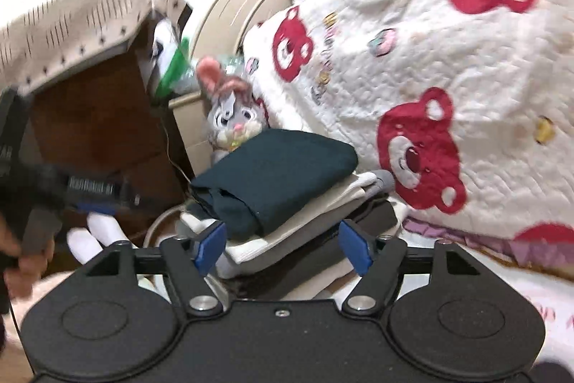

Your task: Fold clothes

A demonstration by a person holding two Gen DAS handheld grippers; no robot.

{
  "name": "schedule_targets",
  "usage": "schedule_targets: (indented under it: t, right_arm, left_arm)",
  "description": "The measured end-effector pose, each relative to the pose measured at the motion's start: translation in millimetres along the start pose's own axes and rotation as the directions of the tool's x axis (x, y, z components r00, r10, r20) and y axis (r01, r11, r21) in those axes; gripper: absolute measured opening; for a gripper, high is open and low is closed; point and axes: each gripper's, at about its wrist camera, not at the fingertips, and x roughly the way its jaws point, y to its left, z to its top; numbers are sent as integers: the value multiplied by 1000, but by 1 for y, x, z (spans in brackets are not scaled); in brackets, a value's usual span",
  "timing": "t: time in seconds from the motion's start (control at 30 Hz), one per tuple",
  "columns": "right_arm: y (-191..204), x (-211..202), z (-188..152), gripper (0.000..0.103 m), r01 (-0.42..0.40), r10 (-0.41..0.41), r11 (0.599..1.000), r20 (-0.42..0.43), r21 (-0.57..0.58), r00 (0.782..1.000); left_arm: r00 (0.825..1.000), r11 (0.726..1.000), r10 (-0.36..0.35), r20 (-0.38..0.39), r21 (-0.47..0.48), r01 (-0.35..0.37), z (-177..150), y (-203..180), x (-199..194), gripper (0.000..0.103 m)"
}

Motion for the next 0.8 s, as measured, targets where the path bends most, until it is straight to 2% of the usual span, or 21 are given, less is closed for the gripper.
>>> schedule_targets:
  t: [0.17,0.3,0.43,0.63,0.8]
  right_arm:
    - [6,-54,-19,84,43,-43,999,13,-8,999]
    - [12,-93,-33,90,75,-74,997,21,-16,997]
    - [25,-99,-37,91,88,-88,995,6,-41,996]
    - [44,-108,-42,91,106,-108,991,-16,-79,994]
    - [60,-115,-46,91,121,-126,986,-34,-110,992]
  left_arm:
    - [999,998,-14,-29,65,16,-46,-34,-38,102]
    - [1000,998,9,-20,60,-8,-76,-48,-60,102]
    - [999,996,45,-10,75,-44,-98,-56,-76,103]
    - [1000,998,21,-1,53,-21,-116,-55,-100,103]
    - [1000,997,14,27,78,-16,-121,-57,-109,103]
